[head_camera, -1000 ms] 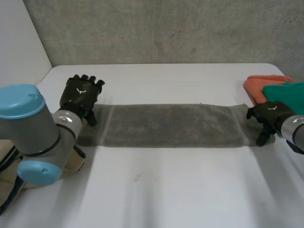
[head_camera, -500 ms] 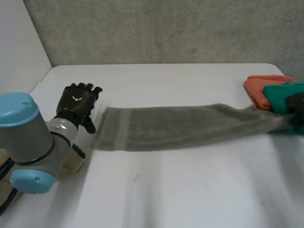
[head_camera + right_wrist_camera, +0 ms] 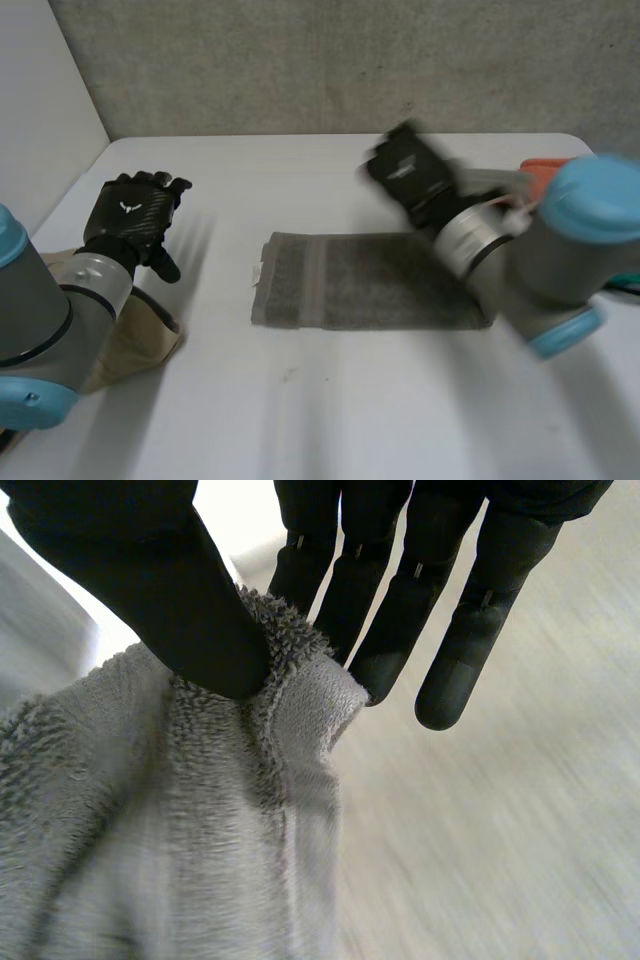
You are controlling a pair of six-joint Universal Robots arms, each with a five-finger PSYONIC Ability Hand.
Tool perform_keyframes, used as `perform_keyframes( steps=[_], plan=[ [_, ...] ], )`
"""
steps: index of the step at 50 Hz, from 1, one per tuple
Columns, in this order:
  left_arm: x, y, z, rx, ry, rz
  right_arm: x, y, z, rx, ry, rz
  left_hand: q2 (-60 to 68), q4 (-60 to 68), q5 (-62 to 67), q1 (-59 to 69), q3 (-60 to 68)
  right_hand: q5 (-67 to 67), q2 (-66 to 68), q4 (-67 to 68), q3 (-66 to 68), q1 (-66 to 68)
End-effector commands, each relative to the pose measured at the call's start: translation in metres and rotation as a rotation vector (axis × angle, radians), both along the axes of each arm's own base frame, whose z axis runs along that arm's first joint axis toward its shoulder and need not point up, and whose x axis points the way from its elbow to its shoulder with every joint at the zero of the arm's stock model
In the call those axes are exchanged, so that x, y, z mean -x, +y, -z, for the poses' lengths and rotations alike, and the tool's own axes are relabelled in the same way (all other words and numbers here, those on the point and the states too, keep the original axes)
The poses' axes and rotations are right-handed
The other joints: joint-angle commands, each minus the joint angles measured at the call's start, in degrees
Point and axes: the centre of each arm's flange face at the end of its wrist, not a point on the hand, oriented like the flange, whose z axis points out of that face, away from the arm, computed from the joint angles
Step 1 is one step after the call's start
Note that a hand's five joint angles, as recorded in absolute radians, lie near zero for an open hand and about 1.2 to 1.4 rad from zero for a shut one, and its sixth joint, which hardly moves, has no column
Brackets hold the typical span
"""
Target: Fold the laundry.
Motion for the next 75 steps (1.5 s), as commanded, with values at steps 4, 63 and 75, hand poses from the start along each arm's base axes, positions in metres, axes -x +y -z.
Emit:
perform_keyframes(
  steps=[4, 63, 75],
  plan=[
    [0.001, 0.008, 0.008, -0.017, -0.002, 0.012, -0.064, 0.074, 0.084, -0.043, 0.207, -0.234, -1.75, -1.46, -2.72, -0.93, -2.03, -4.39, -5.27, -6.61, -6.15, -1.36],
    [0.045, 0.022, -0.025, 0.100, 0.052, 0.127, -0.044, 0.047, 0.046, -0.579, -0.262, 0.100, -1.75, -1.46, -2.72, -0.93, -2.03, -56.32, -57.20, -58.54, -58.08, -53.29],
    [0.123, 0.034, -0.039, 0.078, 0.192, 0.335, 0.007, 0.004, 0.011, -0.784, -0.536, 0.185, -1.75, -1.46, -2.72, -0.93, -2.03, -56.32, -57.20, -58.54, -58.08, -53.29]
  ],
)
